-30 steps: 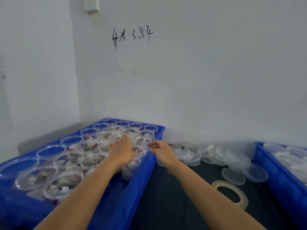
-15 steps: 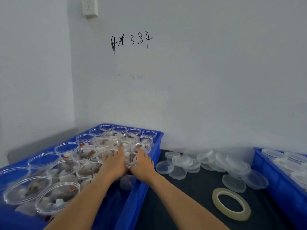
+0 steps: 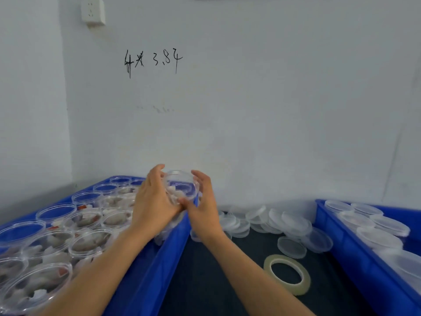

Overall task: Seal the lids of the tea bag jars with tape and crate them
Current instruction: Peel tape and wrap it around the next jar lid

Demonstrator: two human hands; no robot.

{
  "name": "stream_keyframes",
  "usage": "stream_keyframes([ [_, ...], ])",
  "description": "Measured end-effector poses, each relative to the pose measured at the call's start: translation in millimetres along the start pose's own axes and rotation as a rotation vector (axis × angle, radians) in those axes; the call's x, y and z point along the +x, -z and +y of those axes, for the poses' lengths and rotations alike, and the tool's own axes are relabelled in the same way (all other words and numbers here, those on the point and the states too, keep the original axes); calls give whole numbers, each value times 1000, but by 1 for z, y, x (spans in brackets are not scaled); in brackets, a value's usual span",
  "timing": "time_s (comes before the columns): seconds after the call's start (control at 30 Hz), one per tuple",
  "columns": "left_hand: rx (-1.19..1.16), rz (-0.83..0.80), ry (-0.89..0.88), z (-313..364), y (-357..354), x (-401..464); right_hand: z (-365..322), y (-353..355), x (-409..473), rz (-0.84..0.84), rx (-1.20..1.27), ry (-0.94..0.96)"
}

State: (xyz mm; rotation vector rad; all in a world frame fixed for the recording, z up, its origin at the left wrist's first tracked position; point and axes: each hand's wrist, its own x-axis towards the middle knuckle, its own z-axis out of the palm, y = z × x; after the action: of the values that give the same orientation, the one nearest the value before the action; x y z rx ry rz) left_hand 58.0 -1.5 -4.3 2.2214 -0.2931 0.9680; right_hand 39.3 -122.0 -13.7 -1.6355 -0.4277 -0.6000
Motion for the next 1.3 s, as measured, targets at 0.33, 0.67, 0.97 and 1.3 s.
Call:
stream_keyframes([
  [0.33, -293, -139, 23, 88, -89, -51, 18, 120, -39, 163, -27, -50],
  [0.67, -538, -245, 132, 65, -167, -112, 80, 150, -85, 245, -70, -175],
  [0.97, -665, -257, 133, 56, -188, -123, 95, 156, -91, 248, -75, -173],
  [1.3, -723, -443, 206, 24, -197, -123, 119, 173, -78, 238, -209, -193],
])
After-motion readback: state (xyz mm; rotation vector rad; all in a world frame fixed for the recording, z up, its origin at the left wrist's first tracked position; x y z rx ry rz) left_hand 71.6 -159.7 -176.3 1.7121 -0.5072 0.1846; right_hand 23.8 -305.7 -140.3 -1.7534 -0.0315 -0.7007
